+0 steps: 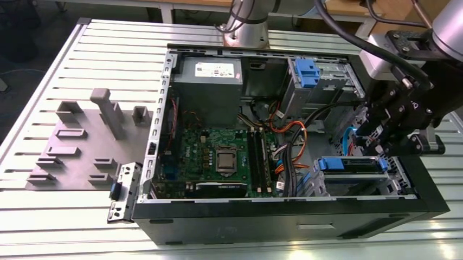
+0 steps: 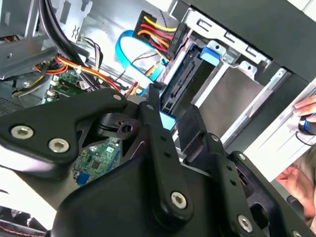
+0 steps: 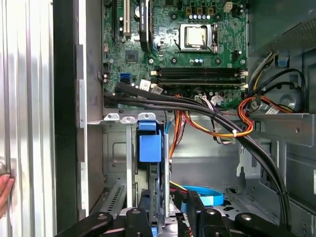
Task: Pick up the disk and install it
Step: 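Insert the first disk wire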
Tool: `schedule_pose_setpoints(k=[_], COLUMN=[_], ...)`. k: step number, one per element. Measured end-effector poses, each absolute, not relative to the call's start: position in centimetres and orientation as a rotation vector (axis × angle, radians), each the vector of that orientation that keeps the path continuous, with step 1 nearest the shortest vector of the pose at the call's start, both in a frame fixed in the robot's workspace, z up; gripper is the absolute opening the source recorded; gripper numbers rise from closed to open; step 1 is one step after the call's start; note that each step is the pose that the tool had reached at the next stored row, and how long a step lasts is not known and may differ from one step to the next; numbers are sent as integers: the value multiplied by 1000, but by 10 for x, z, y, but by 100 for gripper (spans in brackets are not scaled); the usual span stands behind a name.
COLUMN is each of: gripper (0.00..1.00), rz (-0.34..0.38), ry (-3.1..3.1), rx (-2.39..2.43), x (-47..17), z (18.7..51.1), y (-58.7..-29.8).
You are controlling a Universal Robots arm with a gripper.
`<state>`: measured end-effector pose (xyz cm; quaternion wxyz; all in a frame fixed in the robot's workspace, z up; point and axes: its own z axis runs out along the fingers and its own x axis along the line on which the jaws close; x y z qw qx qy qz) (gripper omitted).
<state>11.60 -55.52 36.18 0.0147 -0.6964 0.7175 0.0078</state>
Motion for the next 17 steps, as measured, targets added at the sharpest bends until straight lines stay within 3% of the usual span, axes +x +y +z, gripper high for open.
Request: schedule_pose_setpoints(k=[17], gripper=[42], rz=[24], ry=[2243], rx=[-2157], x=[121], z=[351], y=[-555])
